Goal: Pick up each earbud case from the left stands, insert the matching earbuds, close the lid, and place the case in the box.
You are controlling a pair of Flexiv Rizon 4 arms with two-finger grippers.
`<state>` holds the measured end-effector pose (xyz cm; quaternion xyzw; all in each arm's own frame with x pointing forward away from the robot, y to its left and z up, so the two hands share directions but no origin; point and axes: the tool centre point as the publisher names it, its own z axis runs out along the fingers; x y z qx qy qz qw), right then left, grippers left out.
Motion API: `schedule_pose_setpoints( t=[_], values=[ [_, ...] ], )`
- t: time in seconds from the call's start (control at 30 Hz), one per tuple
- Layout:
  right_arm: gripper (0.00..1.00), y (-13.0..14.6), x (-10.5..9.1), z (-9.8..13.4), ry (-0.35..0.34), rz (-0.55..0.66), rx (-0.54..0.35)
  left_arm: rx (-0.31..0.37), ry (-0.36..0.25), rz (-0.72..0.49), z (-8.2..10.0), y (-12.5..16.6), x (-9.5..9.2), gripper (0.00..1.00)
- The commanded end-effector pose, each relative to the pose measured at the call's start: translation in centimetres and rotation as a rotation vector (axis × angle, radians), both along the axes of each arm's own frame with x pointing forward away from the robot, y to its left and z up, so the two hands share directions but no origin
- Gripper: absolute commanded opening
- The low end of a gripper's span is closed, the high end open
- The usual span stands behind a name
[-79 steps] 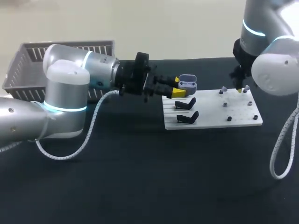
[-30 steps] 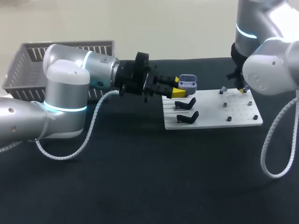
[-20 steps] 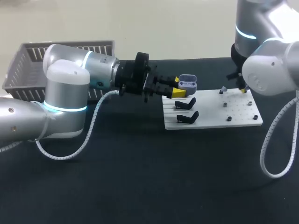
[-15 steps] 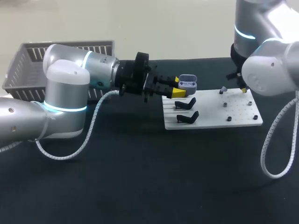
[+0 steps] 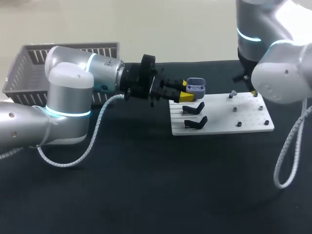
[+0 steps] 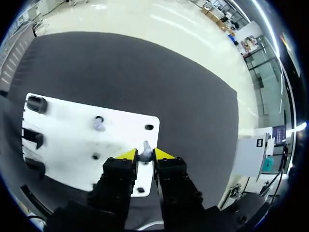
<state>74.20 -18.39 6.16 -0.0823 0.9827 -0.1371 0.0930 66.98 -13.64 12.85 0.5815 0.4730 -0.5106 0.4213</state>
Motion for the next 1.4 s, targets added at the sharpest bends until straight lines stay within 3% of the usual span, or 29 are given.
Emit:
schedule_pose_setpoints(
  t=[0.03, 0.2, 0.4, 0.63, 1.13, 1.4],
  values=[
    [0.00, 0.9, -4.3, 3.2, -0.071, 0.005, -0.001, -0.001, 0.000, -0.001, -0.1, 0.0, 0.1, 0.00],
    [0.00, 2.7, -7.0, 5.9, -0.068, -0.033, 0.052, -0.001, 0.000, -0.001, -0.1, 0.0, 0.1, 0.00],
    [0.00, 5.5, -10.0, 7.8, 0.009, -0.063, 0.162, -0.001, 0.000, -0.001, -0.1, 0.0, 0.1, 0.00],
    [0.00, 8.9, -13.2, 10.2, -0.003, -0.041, 0.211, -0.001, 0.000, -0.001, -0.1, 0.0, 0.1, 0.00],
    [0.00, 8.9, -13.2, 10.2, -0.003, -0.041, 0.211, -0.001, 0.000, -0.001, -0.1, 0.0, 0.1, 0.00],
    [0.00, 12.8, -12.5, 12.0, -0.020, -0.332, 0.261, -0.001, 0.000, -0.001, -0.1, 0.0, 0.1, 0.00]
  ],
)
